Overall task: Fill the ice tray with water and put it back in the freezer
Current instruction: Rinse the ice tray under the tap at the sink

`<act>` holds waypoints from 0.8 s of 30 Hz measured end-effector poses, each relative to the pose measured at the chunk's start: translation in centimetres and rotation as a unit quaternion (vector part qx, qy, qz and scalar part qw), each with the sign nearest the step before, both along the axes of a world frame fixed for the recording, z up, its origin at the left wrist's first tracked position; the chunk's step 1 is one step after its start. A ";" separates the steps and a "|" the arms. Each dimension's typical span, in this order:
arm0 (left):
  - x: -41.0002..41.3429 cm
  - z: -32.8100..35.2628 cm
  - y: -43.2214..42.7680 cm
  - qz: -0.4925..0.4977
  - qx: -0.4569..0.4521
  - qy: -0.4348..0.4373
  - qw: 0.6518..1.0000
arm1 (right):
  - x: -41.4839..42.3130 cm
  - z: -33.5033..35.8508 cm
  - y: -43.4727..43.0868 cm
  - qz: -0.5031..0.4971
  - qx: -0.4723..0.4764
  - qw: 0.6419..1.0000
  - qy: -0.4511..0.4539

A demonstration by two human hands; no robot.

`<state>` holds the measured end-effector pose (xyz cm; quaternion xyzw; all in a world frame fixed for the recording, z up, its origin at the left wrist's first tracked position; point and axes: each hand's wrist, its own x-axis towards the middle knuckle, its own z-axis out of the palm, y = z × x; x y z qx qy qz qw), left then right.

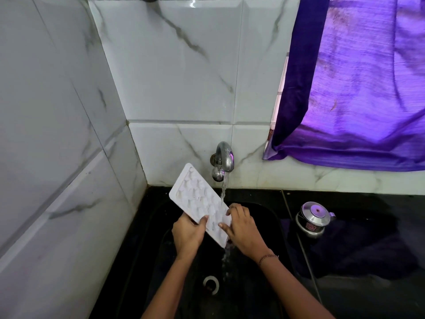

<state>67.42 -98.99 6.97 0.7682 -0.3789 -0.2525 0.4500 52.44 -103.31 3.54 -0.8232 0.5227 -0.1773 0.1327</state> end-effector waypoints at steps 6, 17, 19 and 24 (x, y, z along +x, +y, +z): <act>1.6 -1.0 0.2 -0.043 -0.016 0.193 0.980 | -0.1 1.0 -1.7 -0.052 0.127 0.980 -0.147; 0.6 -1.5 1.0 -0.058 -0.033 0.450 0.890 | 1.1 1.3 -1.9 -0.152 0.190 0.942 -0.230; 0.0 -1.7 1.5 -0.088 -0.018 0.455 0.886 | 1.2 1.3 -1.7 -0.161 0.187 0.943 -0.225; 0.0 -2.0 1.5 -0.092 -0.016 0.457 0.885 | 0.9 2.0 -1.4 -0.080 0.072 0.991 -0.075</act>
